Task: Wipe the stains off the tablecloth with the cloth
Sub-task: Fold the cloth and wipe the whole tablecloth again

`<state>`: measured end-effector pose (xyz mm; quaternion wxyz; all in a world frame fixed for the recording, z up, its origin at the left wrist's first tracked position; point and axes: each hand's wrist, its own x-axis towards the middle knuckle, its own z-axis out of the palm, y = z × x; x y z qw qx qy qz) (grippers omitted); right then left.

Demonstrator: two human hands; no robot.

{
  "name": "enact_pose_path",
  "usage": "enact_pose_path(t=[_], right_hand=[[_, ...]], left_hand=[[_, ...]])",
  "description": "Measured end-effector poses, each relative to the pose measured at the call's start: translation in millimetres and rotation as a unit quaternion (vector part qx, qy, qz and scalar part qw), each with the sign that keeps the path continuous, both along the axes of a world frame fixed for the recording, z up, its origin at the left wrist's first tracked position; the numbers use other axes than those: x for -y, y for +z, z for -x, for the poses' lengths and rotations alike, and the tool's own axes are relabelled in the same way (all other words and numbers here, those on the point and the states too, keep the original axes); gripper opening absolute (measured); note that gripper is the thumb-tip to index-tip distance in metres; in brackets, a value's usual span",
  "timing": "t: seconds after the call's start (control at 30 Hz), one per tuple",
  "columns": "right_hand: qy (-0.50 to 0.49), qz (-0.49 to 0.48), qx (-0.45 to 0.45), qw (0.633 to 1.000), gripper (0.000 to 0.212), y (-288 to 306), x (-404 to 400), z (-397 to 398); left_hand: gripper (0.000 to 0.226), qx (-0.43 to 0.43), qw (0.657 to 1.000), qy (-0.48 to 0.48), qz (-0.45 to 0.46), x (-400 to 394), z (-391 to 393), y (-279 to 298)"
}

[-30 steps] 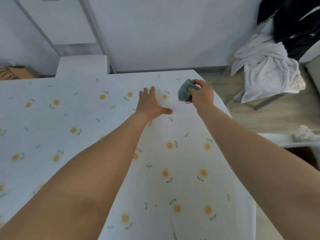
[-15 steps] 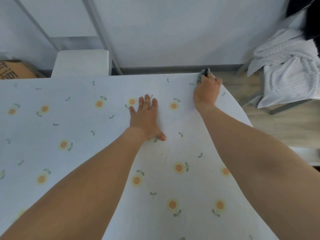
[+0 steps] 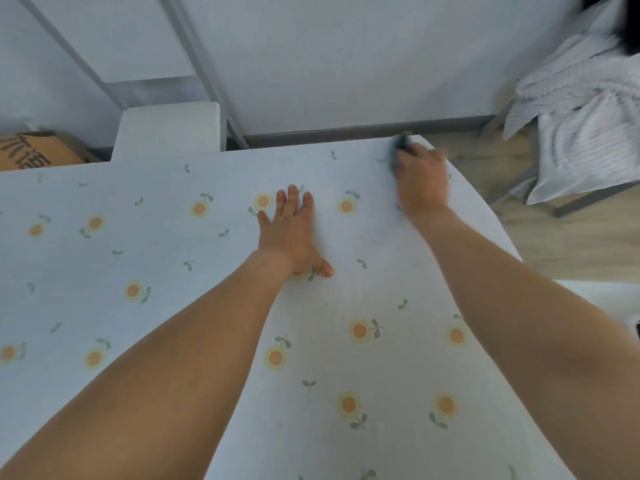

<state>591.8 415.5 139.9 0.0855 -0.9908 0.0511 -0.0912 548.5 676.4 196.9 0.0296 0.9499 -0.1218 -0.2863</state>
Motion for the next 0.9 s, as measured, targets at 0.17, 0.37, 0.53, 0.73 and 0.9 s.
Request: enact_pose_path(t=[0.17,0.37,0.53,0.73,0.9], right_hand=[[-0.245,-0.049,-0.017,0.968,0.031,17,27,7],[-0.017,-0.083,-0.048,0.995,0.063,28,-109,-12],[0.240,-0.005,-0.078,0.968,0.039,36,-127,1],[-0.091,-0.050,-0.006,0.995,0.035,23,20,59],[-0.238,-0.100,-0.035,0.966,0.039,38,-11,49]], left_hand=[[0.155,-0.002,1.000,0.003,0.001,0,-1,0],[0.153,0.006,1.000,0.005,0.015,-1,0,-2],[0.152,0.029,0.999,0.016,0.040,-7,4,-7],[0.154,0.019,0.998,0.032,0.048,-6,6,-5],[0.133,0.069,0.995,0.043,0.053,-11,33,3]])
